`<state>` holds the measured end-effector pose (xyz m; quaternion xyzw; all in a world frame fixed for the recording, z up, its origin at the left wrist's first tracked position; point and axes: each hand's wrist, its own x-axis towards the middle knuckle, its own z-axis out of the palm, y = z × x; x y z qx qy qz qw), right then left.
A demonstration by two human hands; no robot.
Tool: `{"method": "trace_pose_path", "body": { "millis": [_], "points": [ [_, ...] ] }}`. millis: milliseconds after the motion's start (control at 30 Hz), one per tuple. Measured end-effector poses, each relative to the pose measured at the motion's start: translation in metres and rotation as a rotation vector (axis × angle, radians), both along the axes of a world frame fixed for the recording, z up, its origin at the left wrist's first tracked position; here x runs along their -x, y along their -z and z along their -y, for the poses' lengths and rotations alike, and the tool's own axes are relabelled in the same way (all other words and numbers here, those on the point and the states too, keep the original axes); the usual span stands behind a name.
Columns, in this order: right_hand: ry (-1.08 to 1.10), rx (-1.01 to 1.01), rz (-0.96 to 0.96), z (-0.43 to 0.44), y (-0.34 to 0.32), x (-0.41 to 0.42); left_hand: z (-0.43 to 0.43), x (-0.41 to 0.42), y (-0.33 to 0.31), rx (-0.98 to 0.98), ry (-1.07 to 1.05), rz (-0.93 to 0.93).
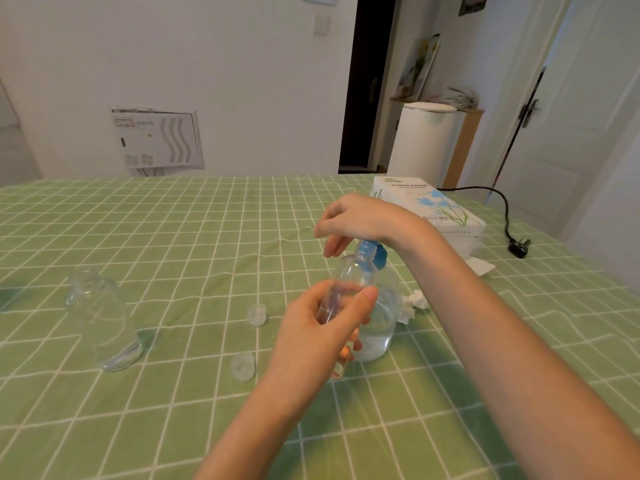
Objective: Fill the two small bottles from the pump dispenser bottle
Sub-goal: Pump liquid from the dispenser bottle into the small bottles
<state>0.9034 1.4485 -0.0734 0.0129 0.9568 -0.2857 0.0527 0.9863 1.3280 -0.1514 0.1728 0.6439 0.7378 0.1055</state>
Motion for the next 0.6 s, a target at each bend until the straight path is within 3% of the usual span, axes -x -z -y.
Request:
{"method": "trace_pose_path", "body": {
  "millis": [367, 600],
  "points": [
    [0.014, -0.044, -0.141, -0.002, -0.013, -0.002, -0.001, -0.001, -0.004, -0.011, 0.014, 0.008],
    [0.007, -0.018, -0.030, 0.001, -0.011, -0.001, 0.000, 0.000, -0.004, -0.016, 0.015, 0.015]
  ]
}}
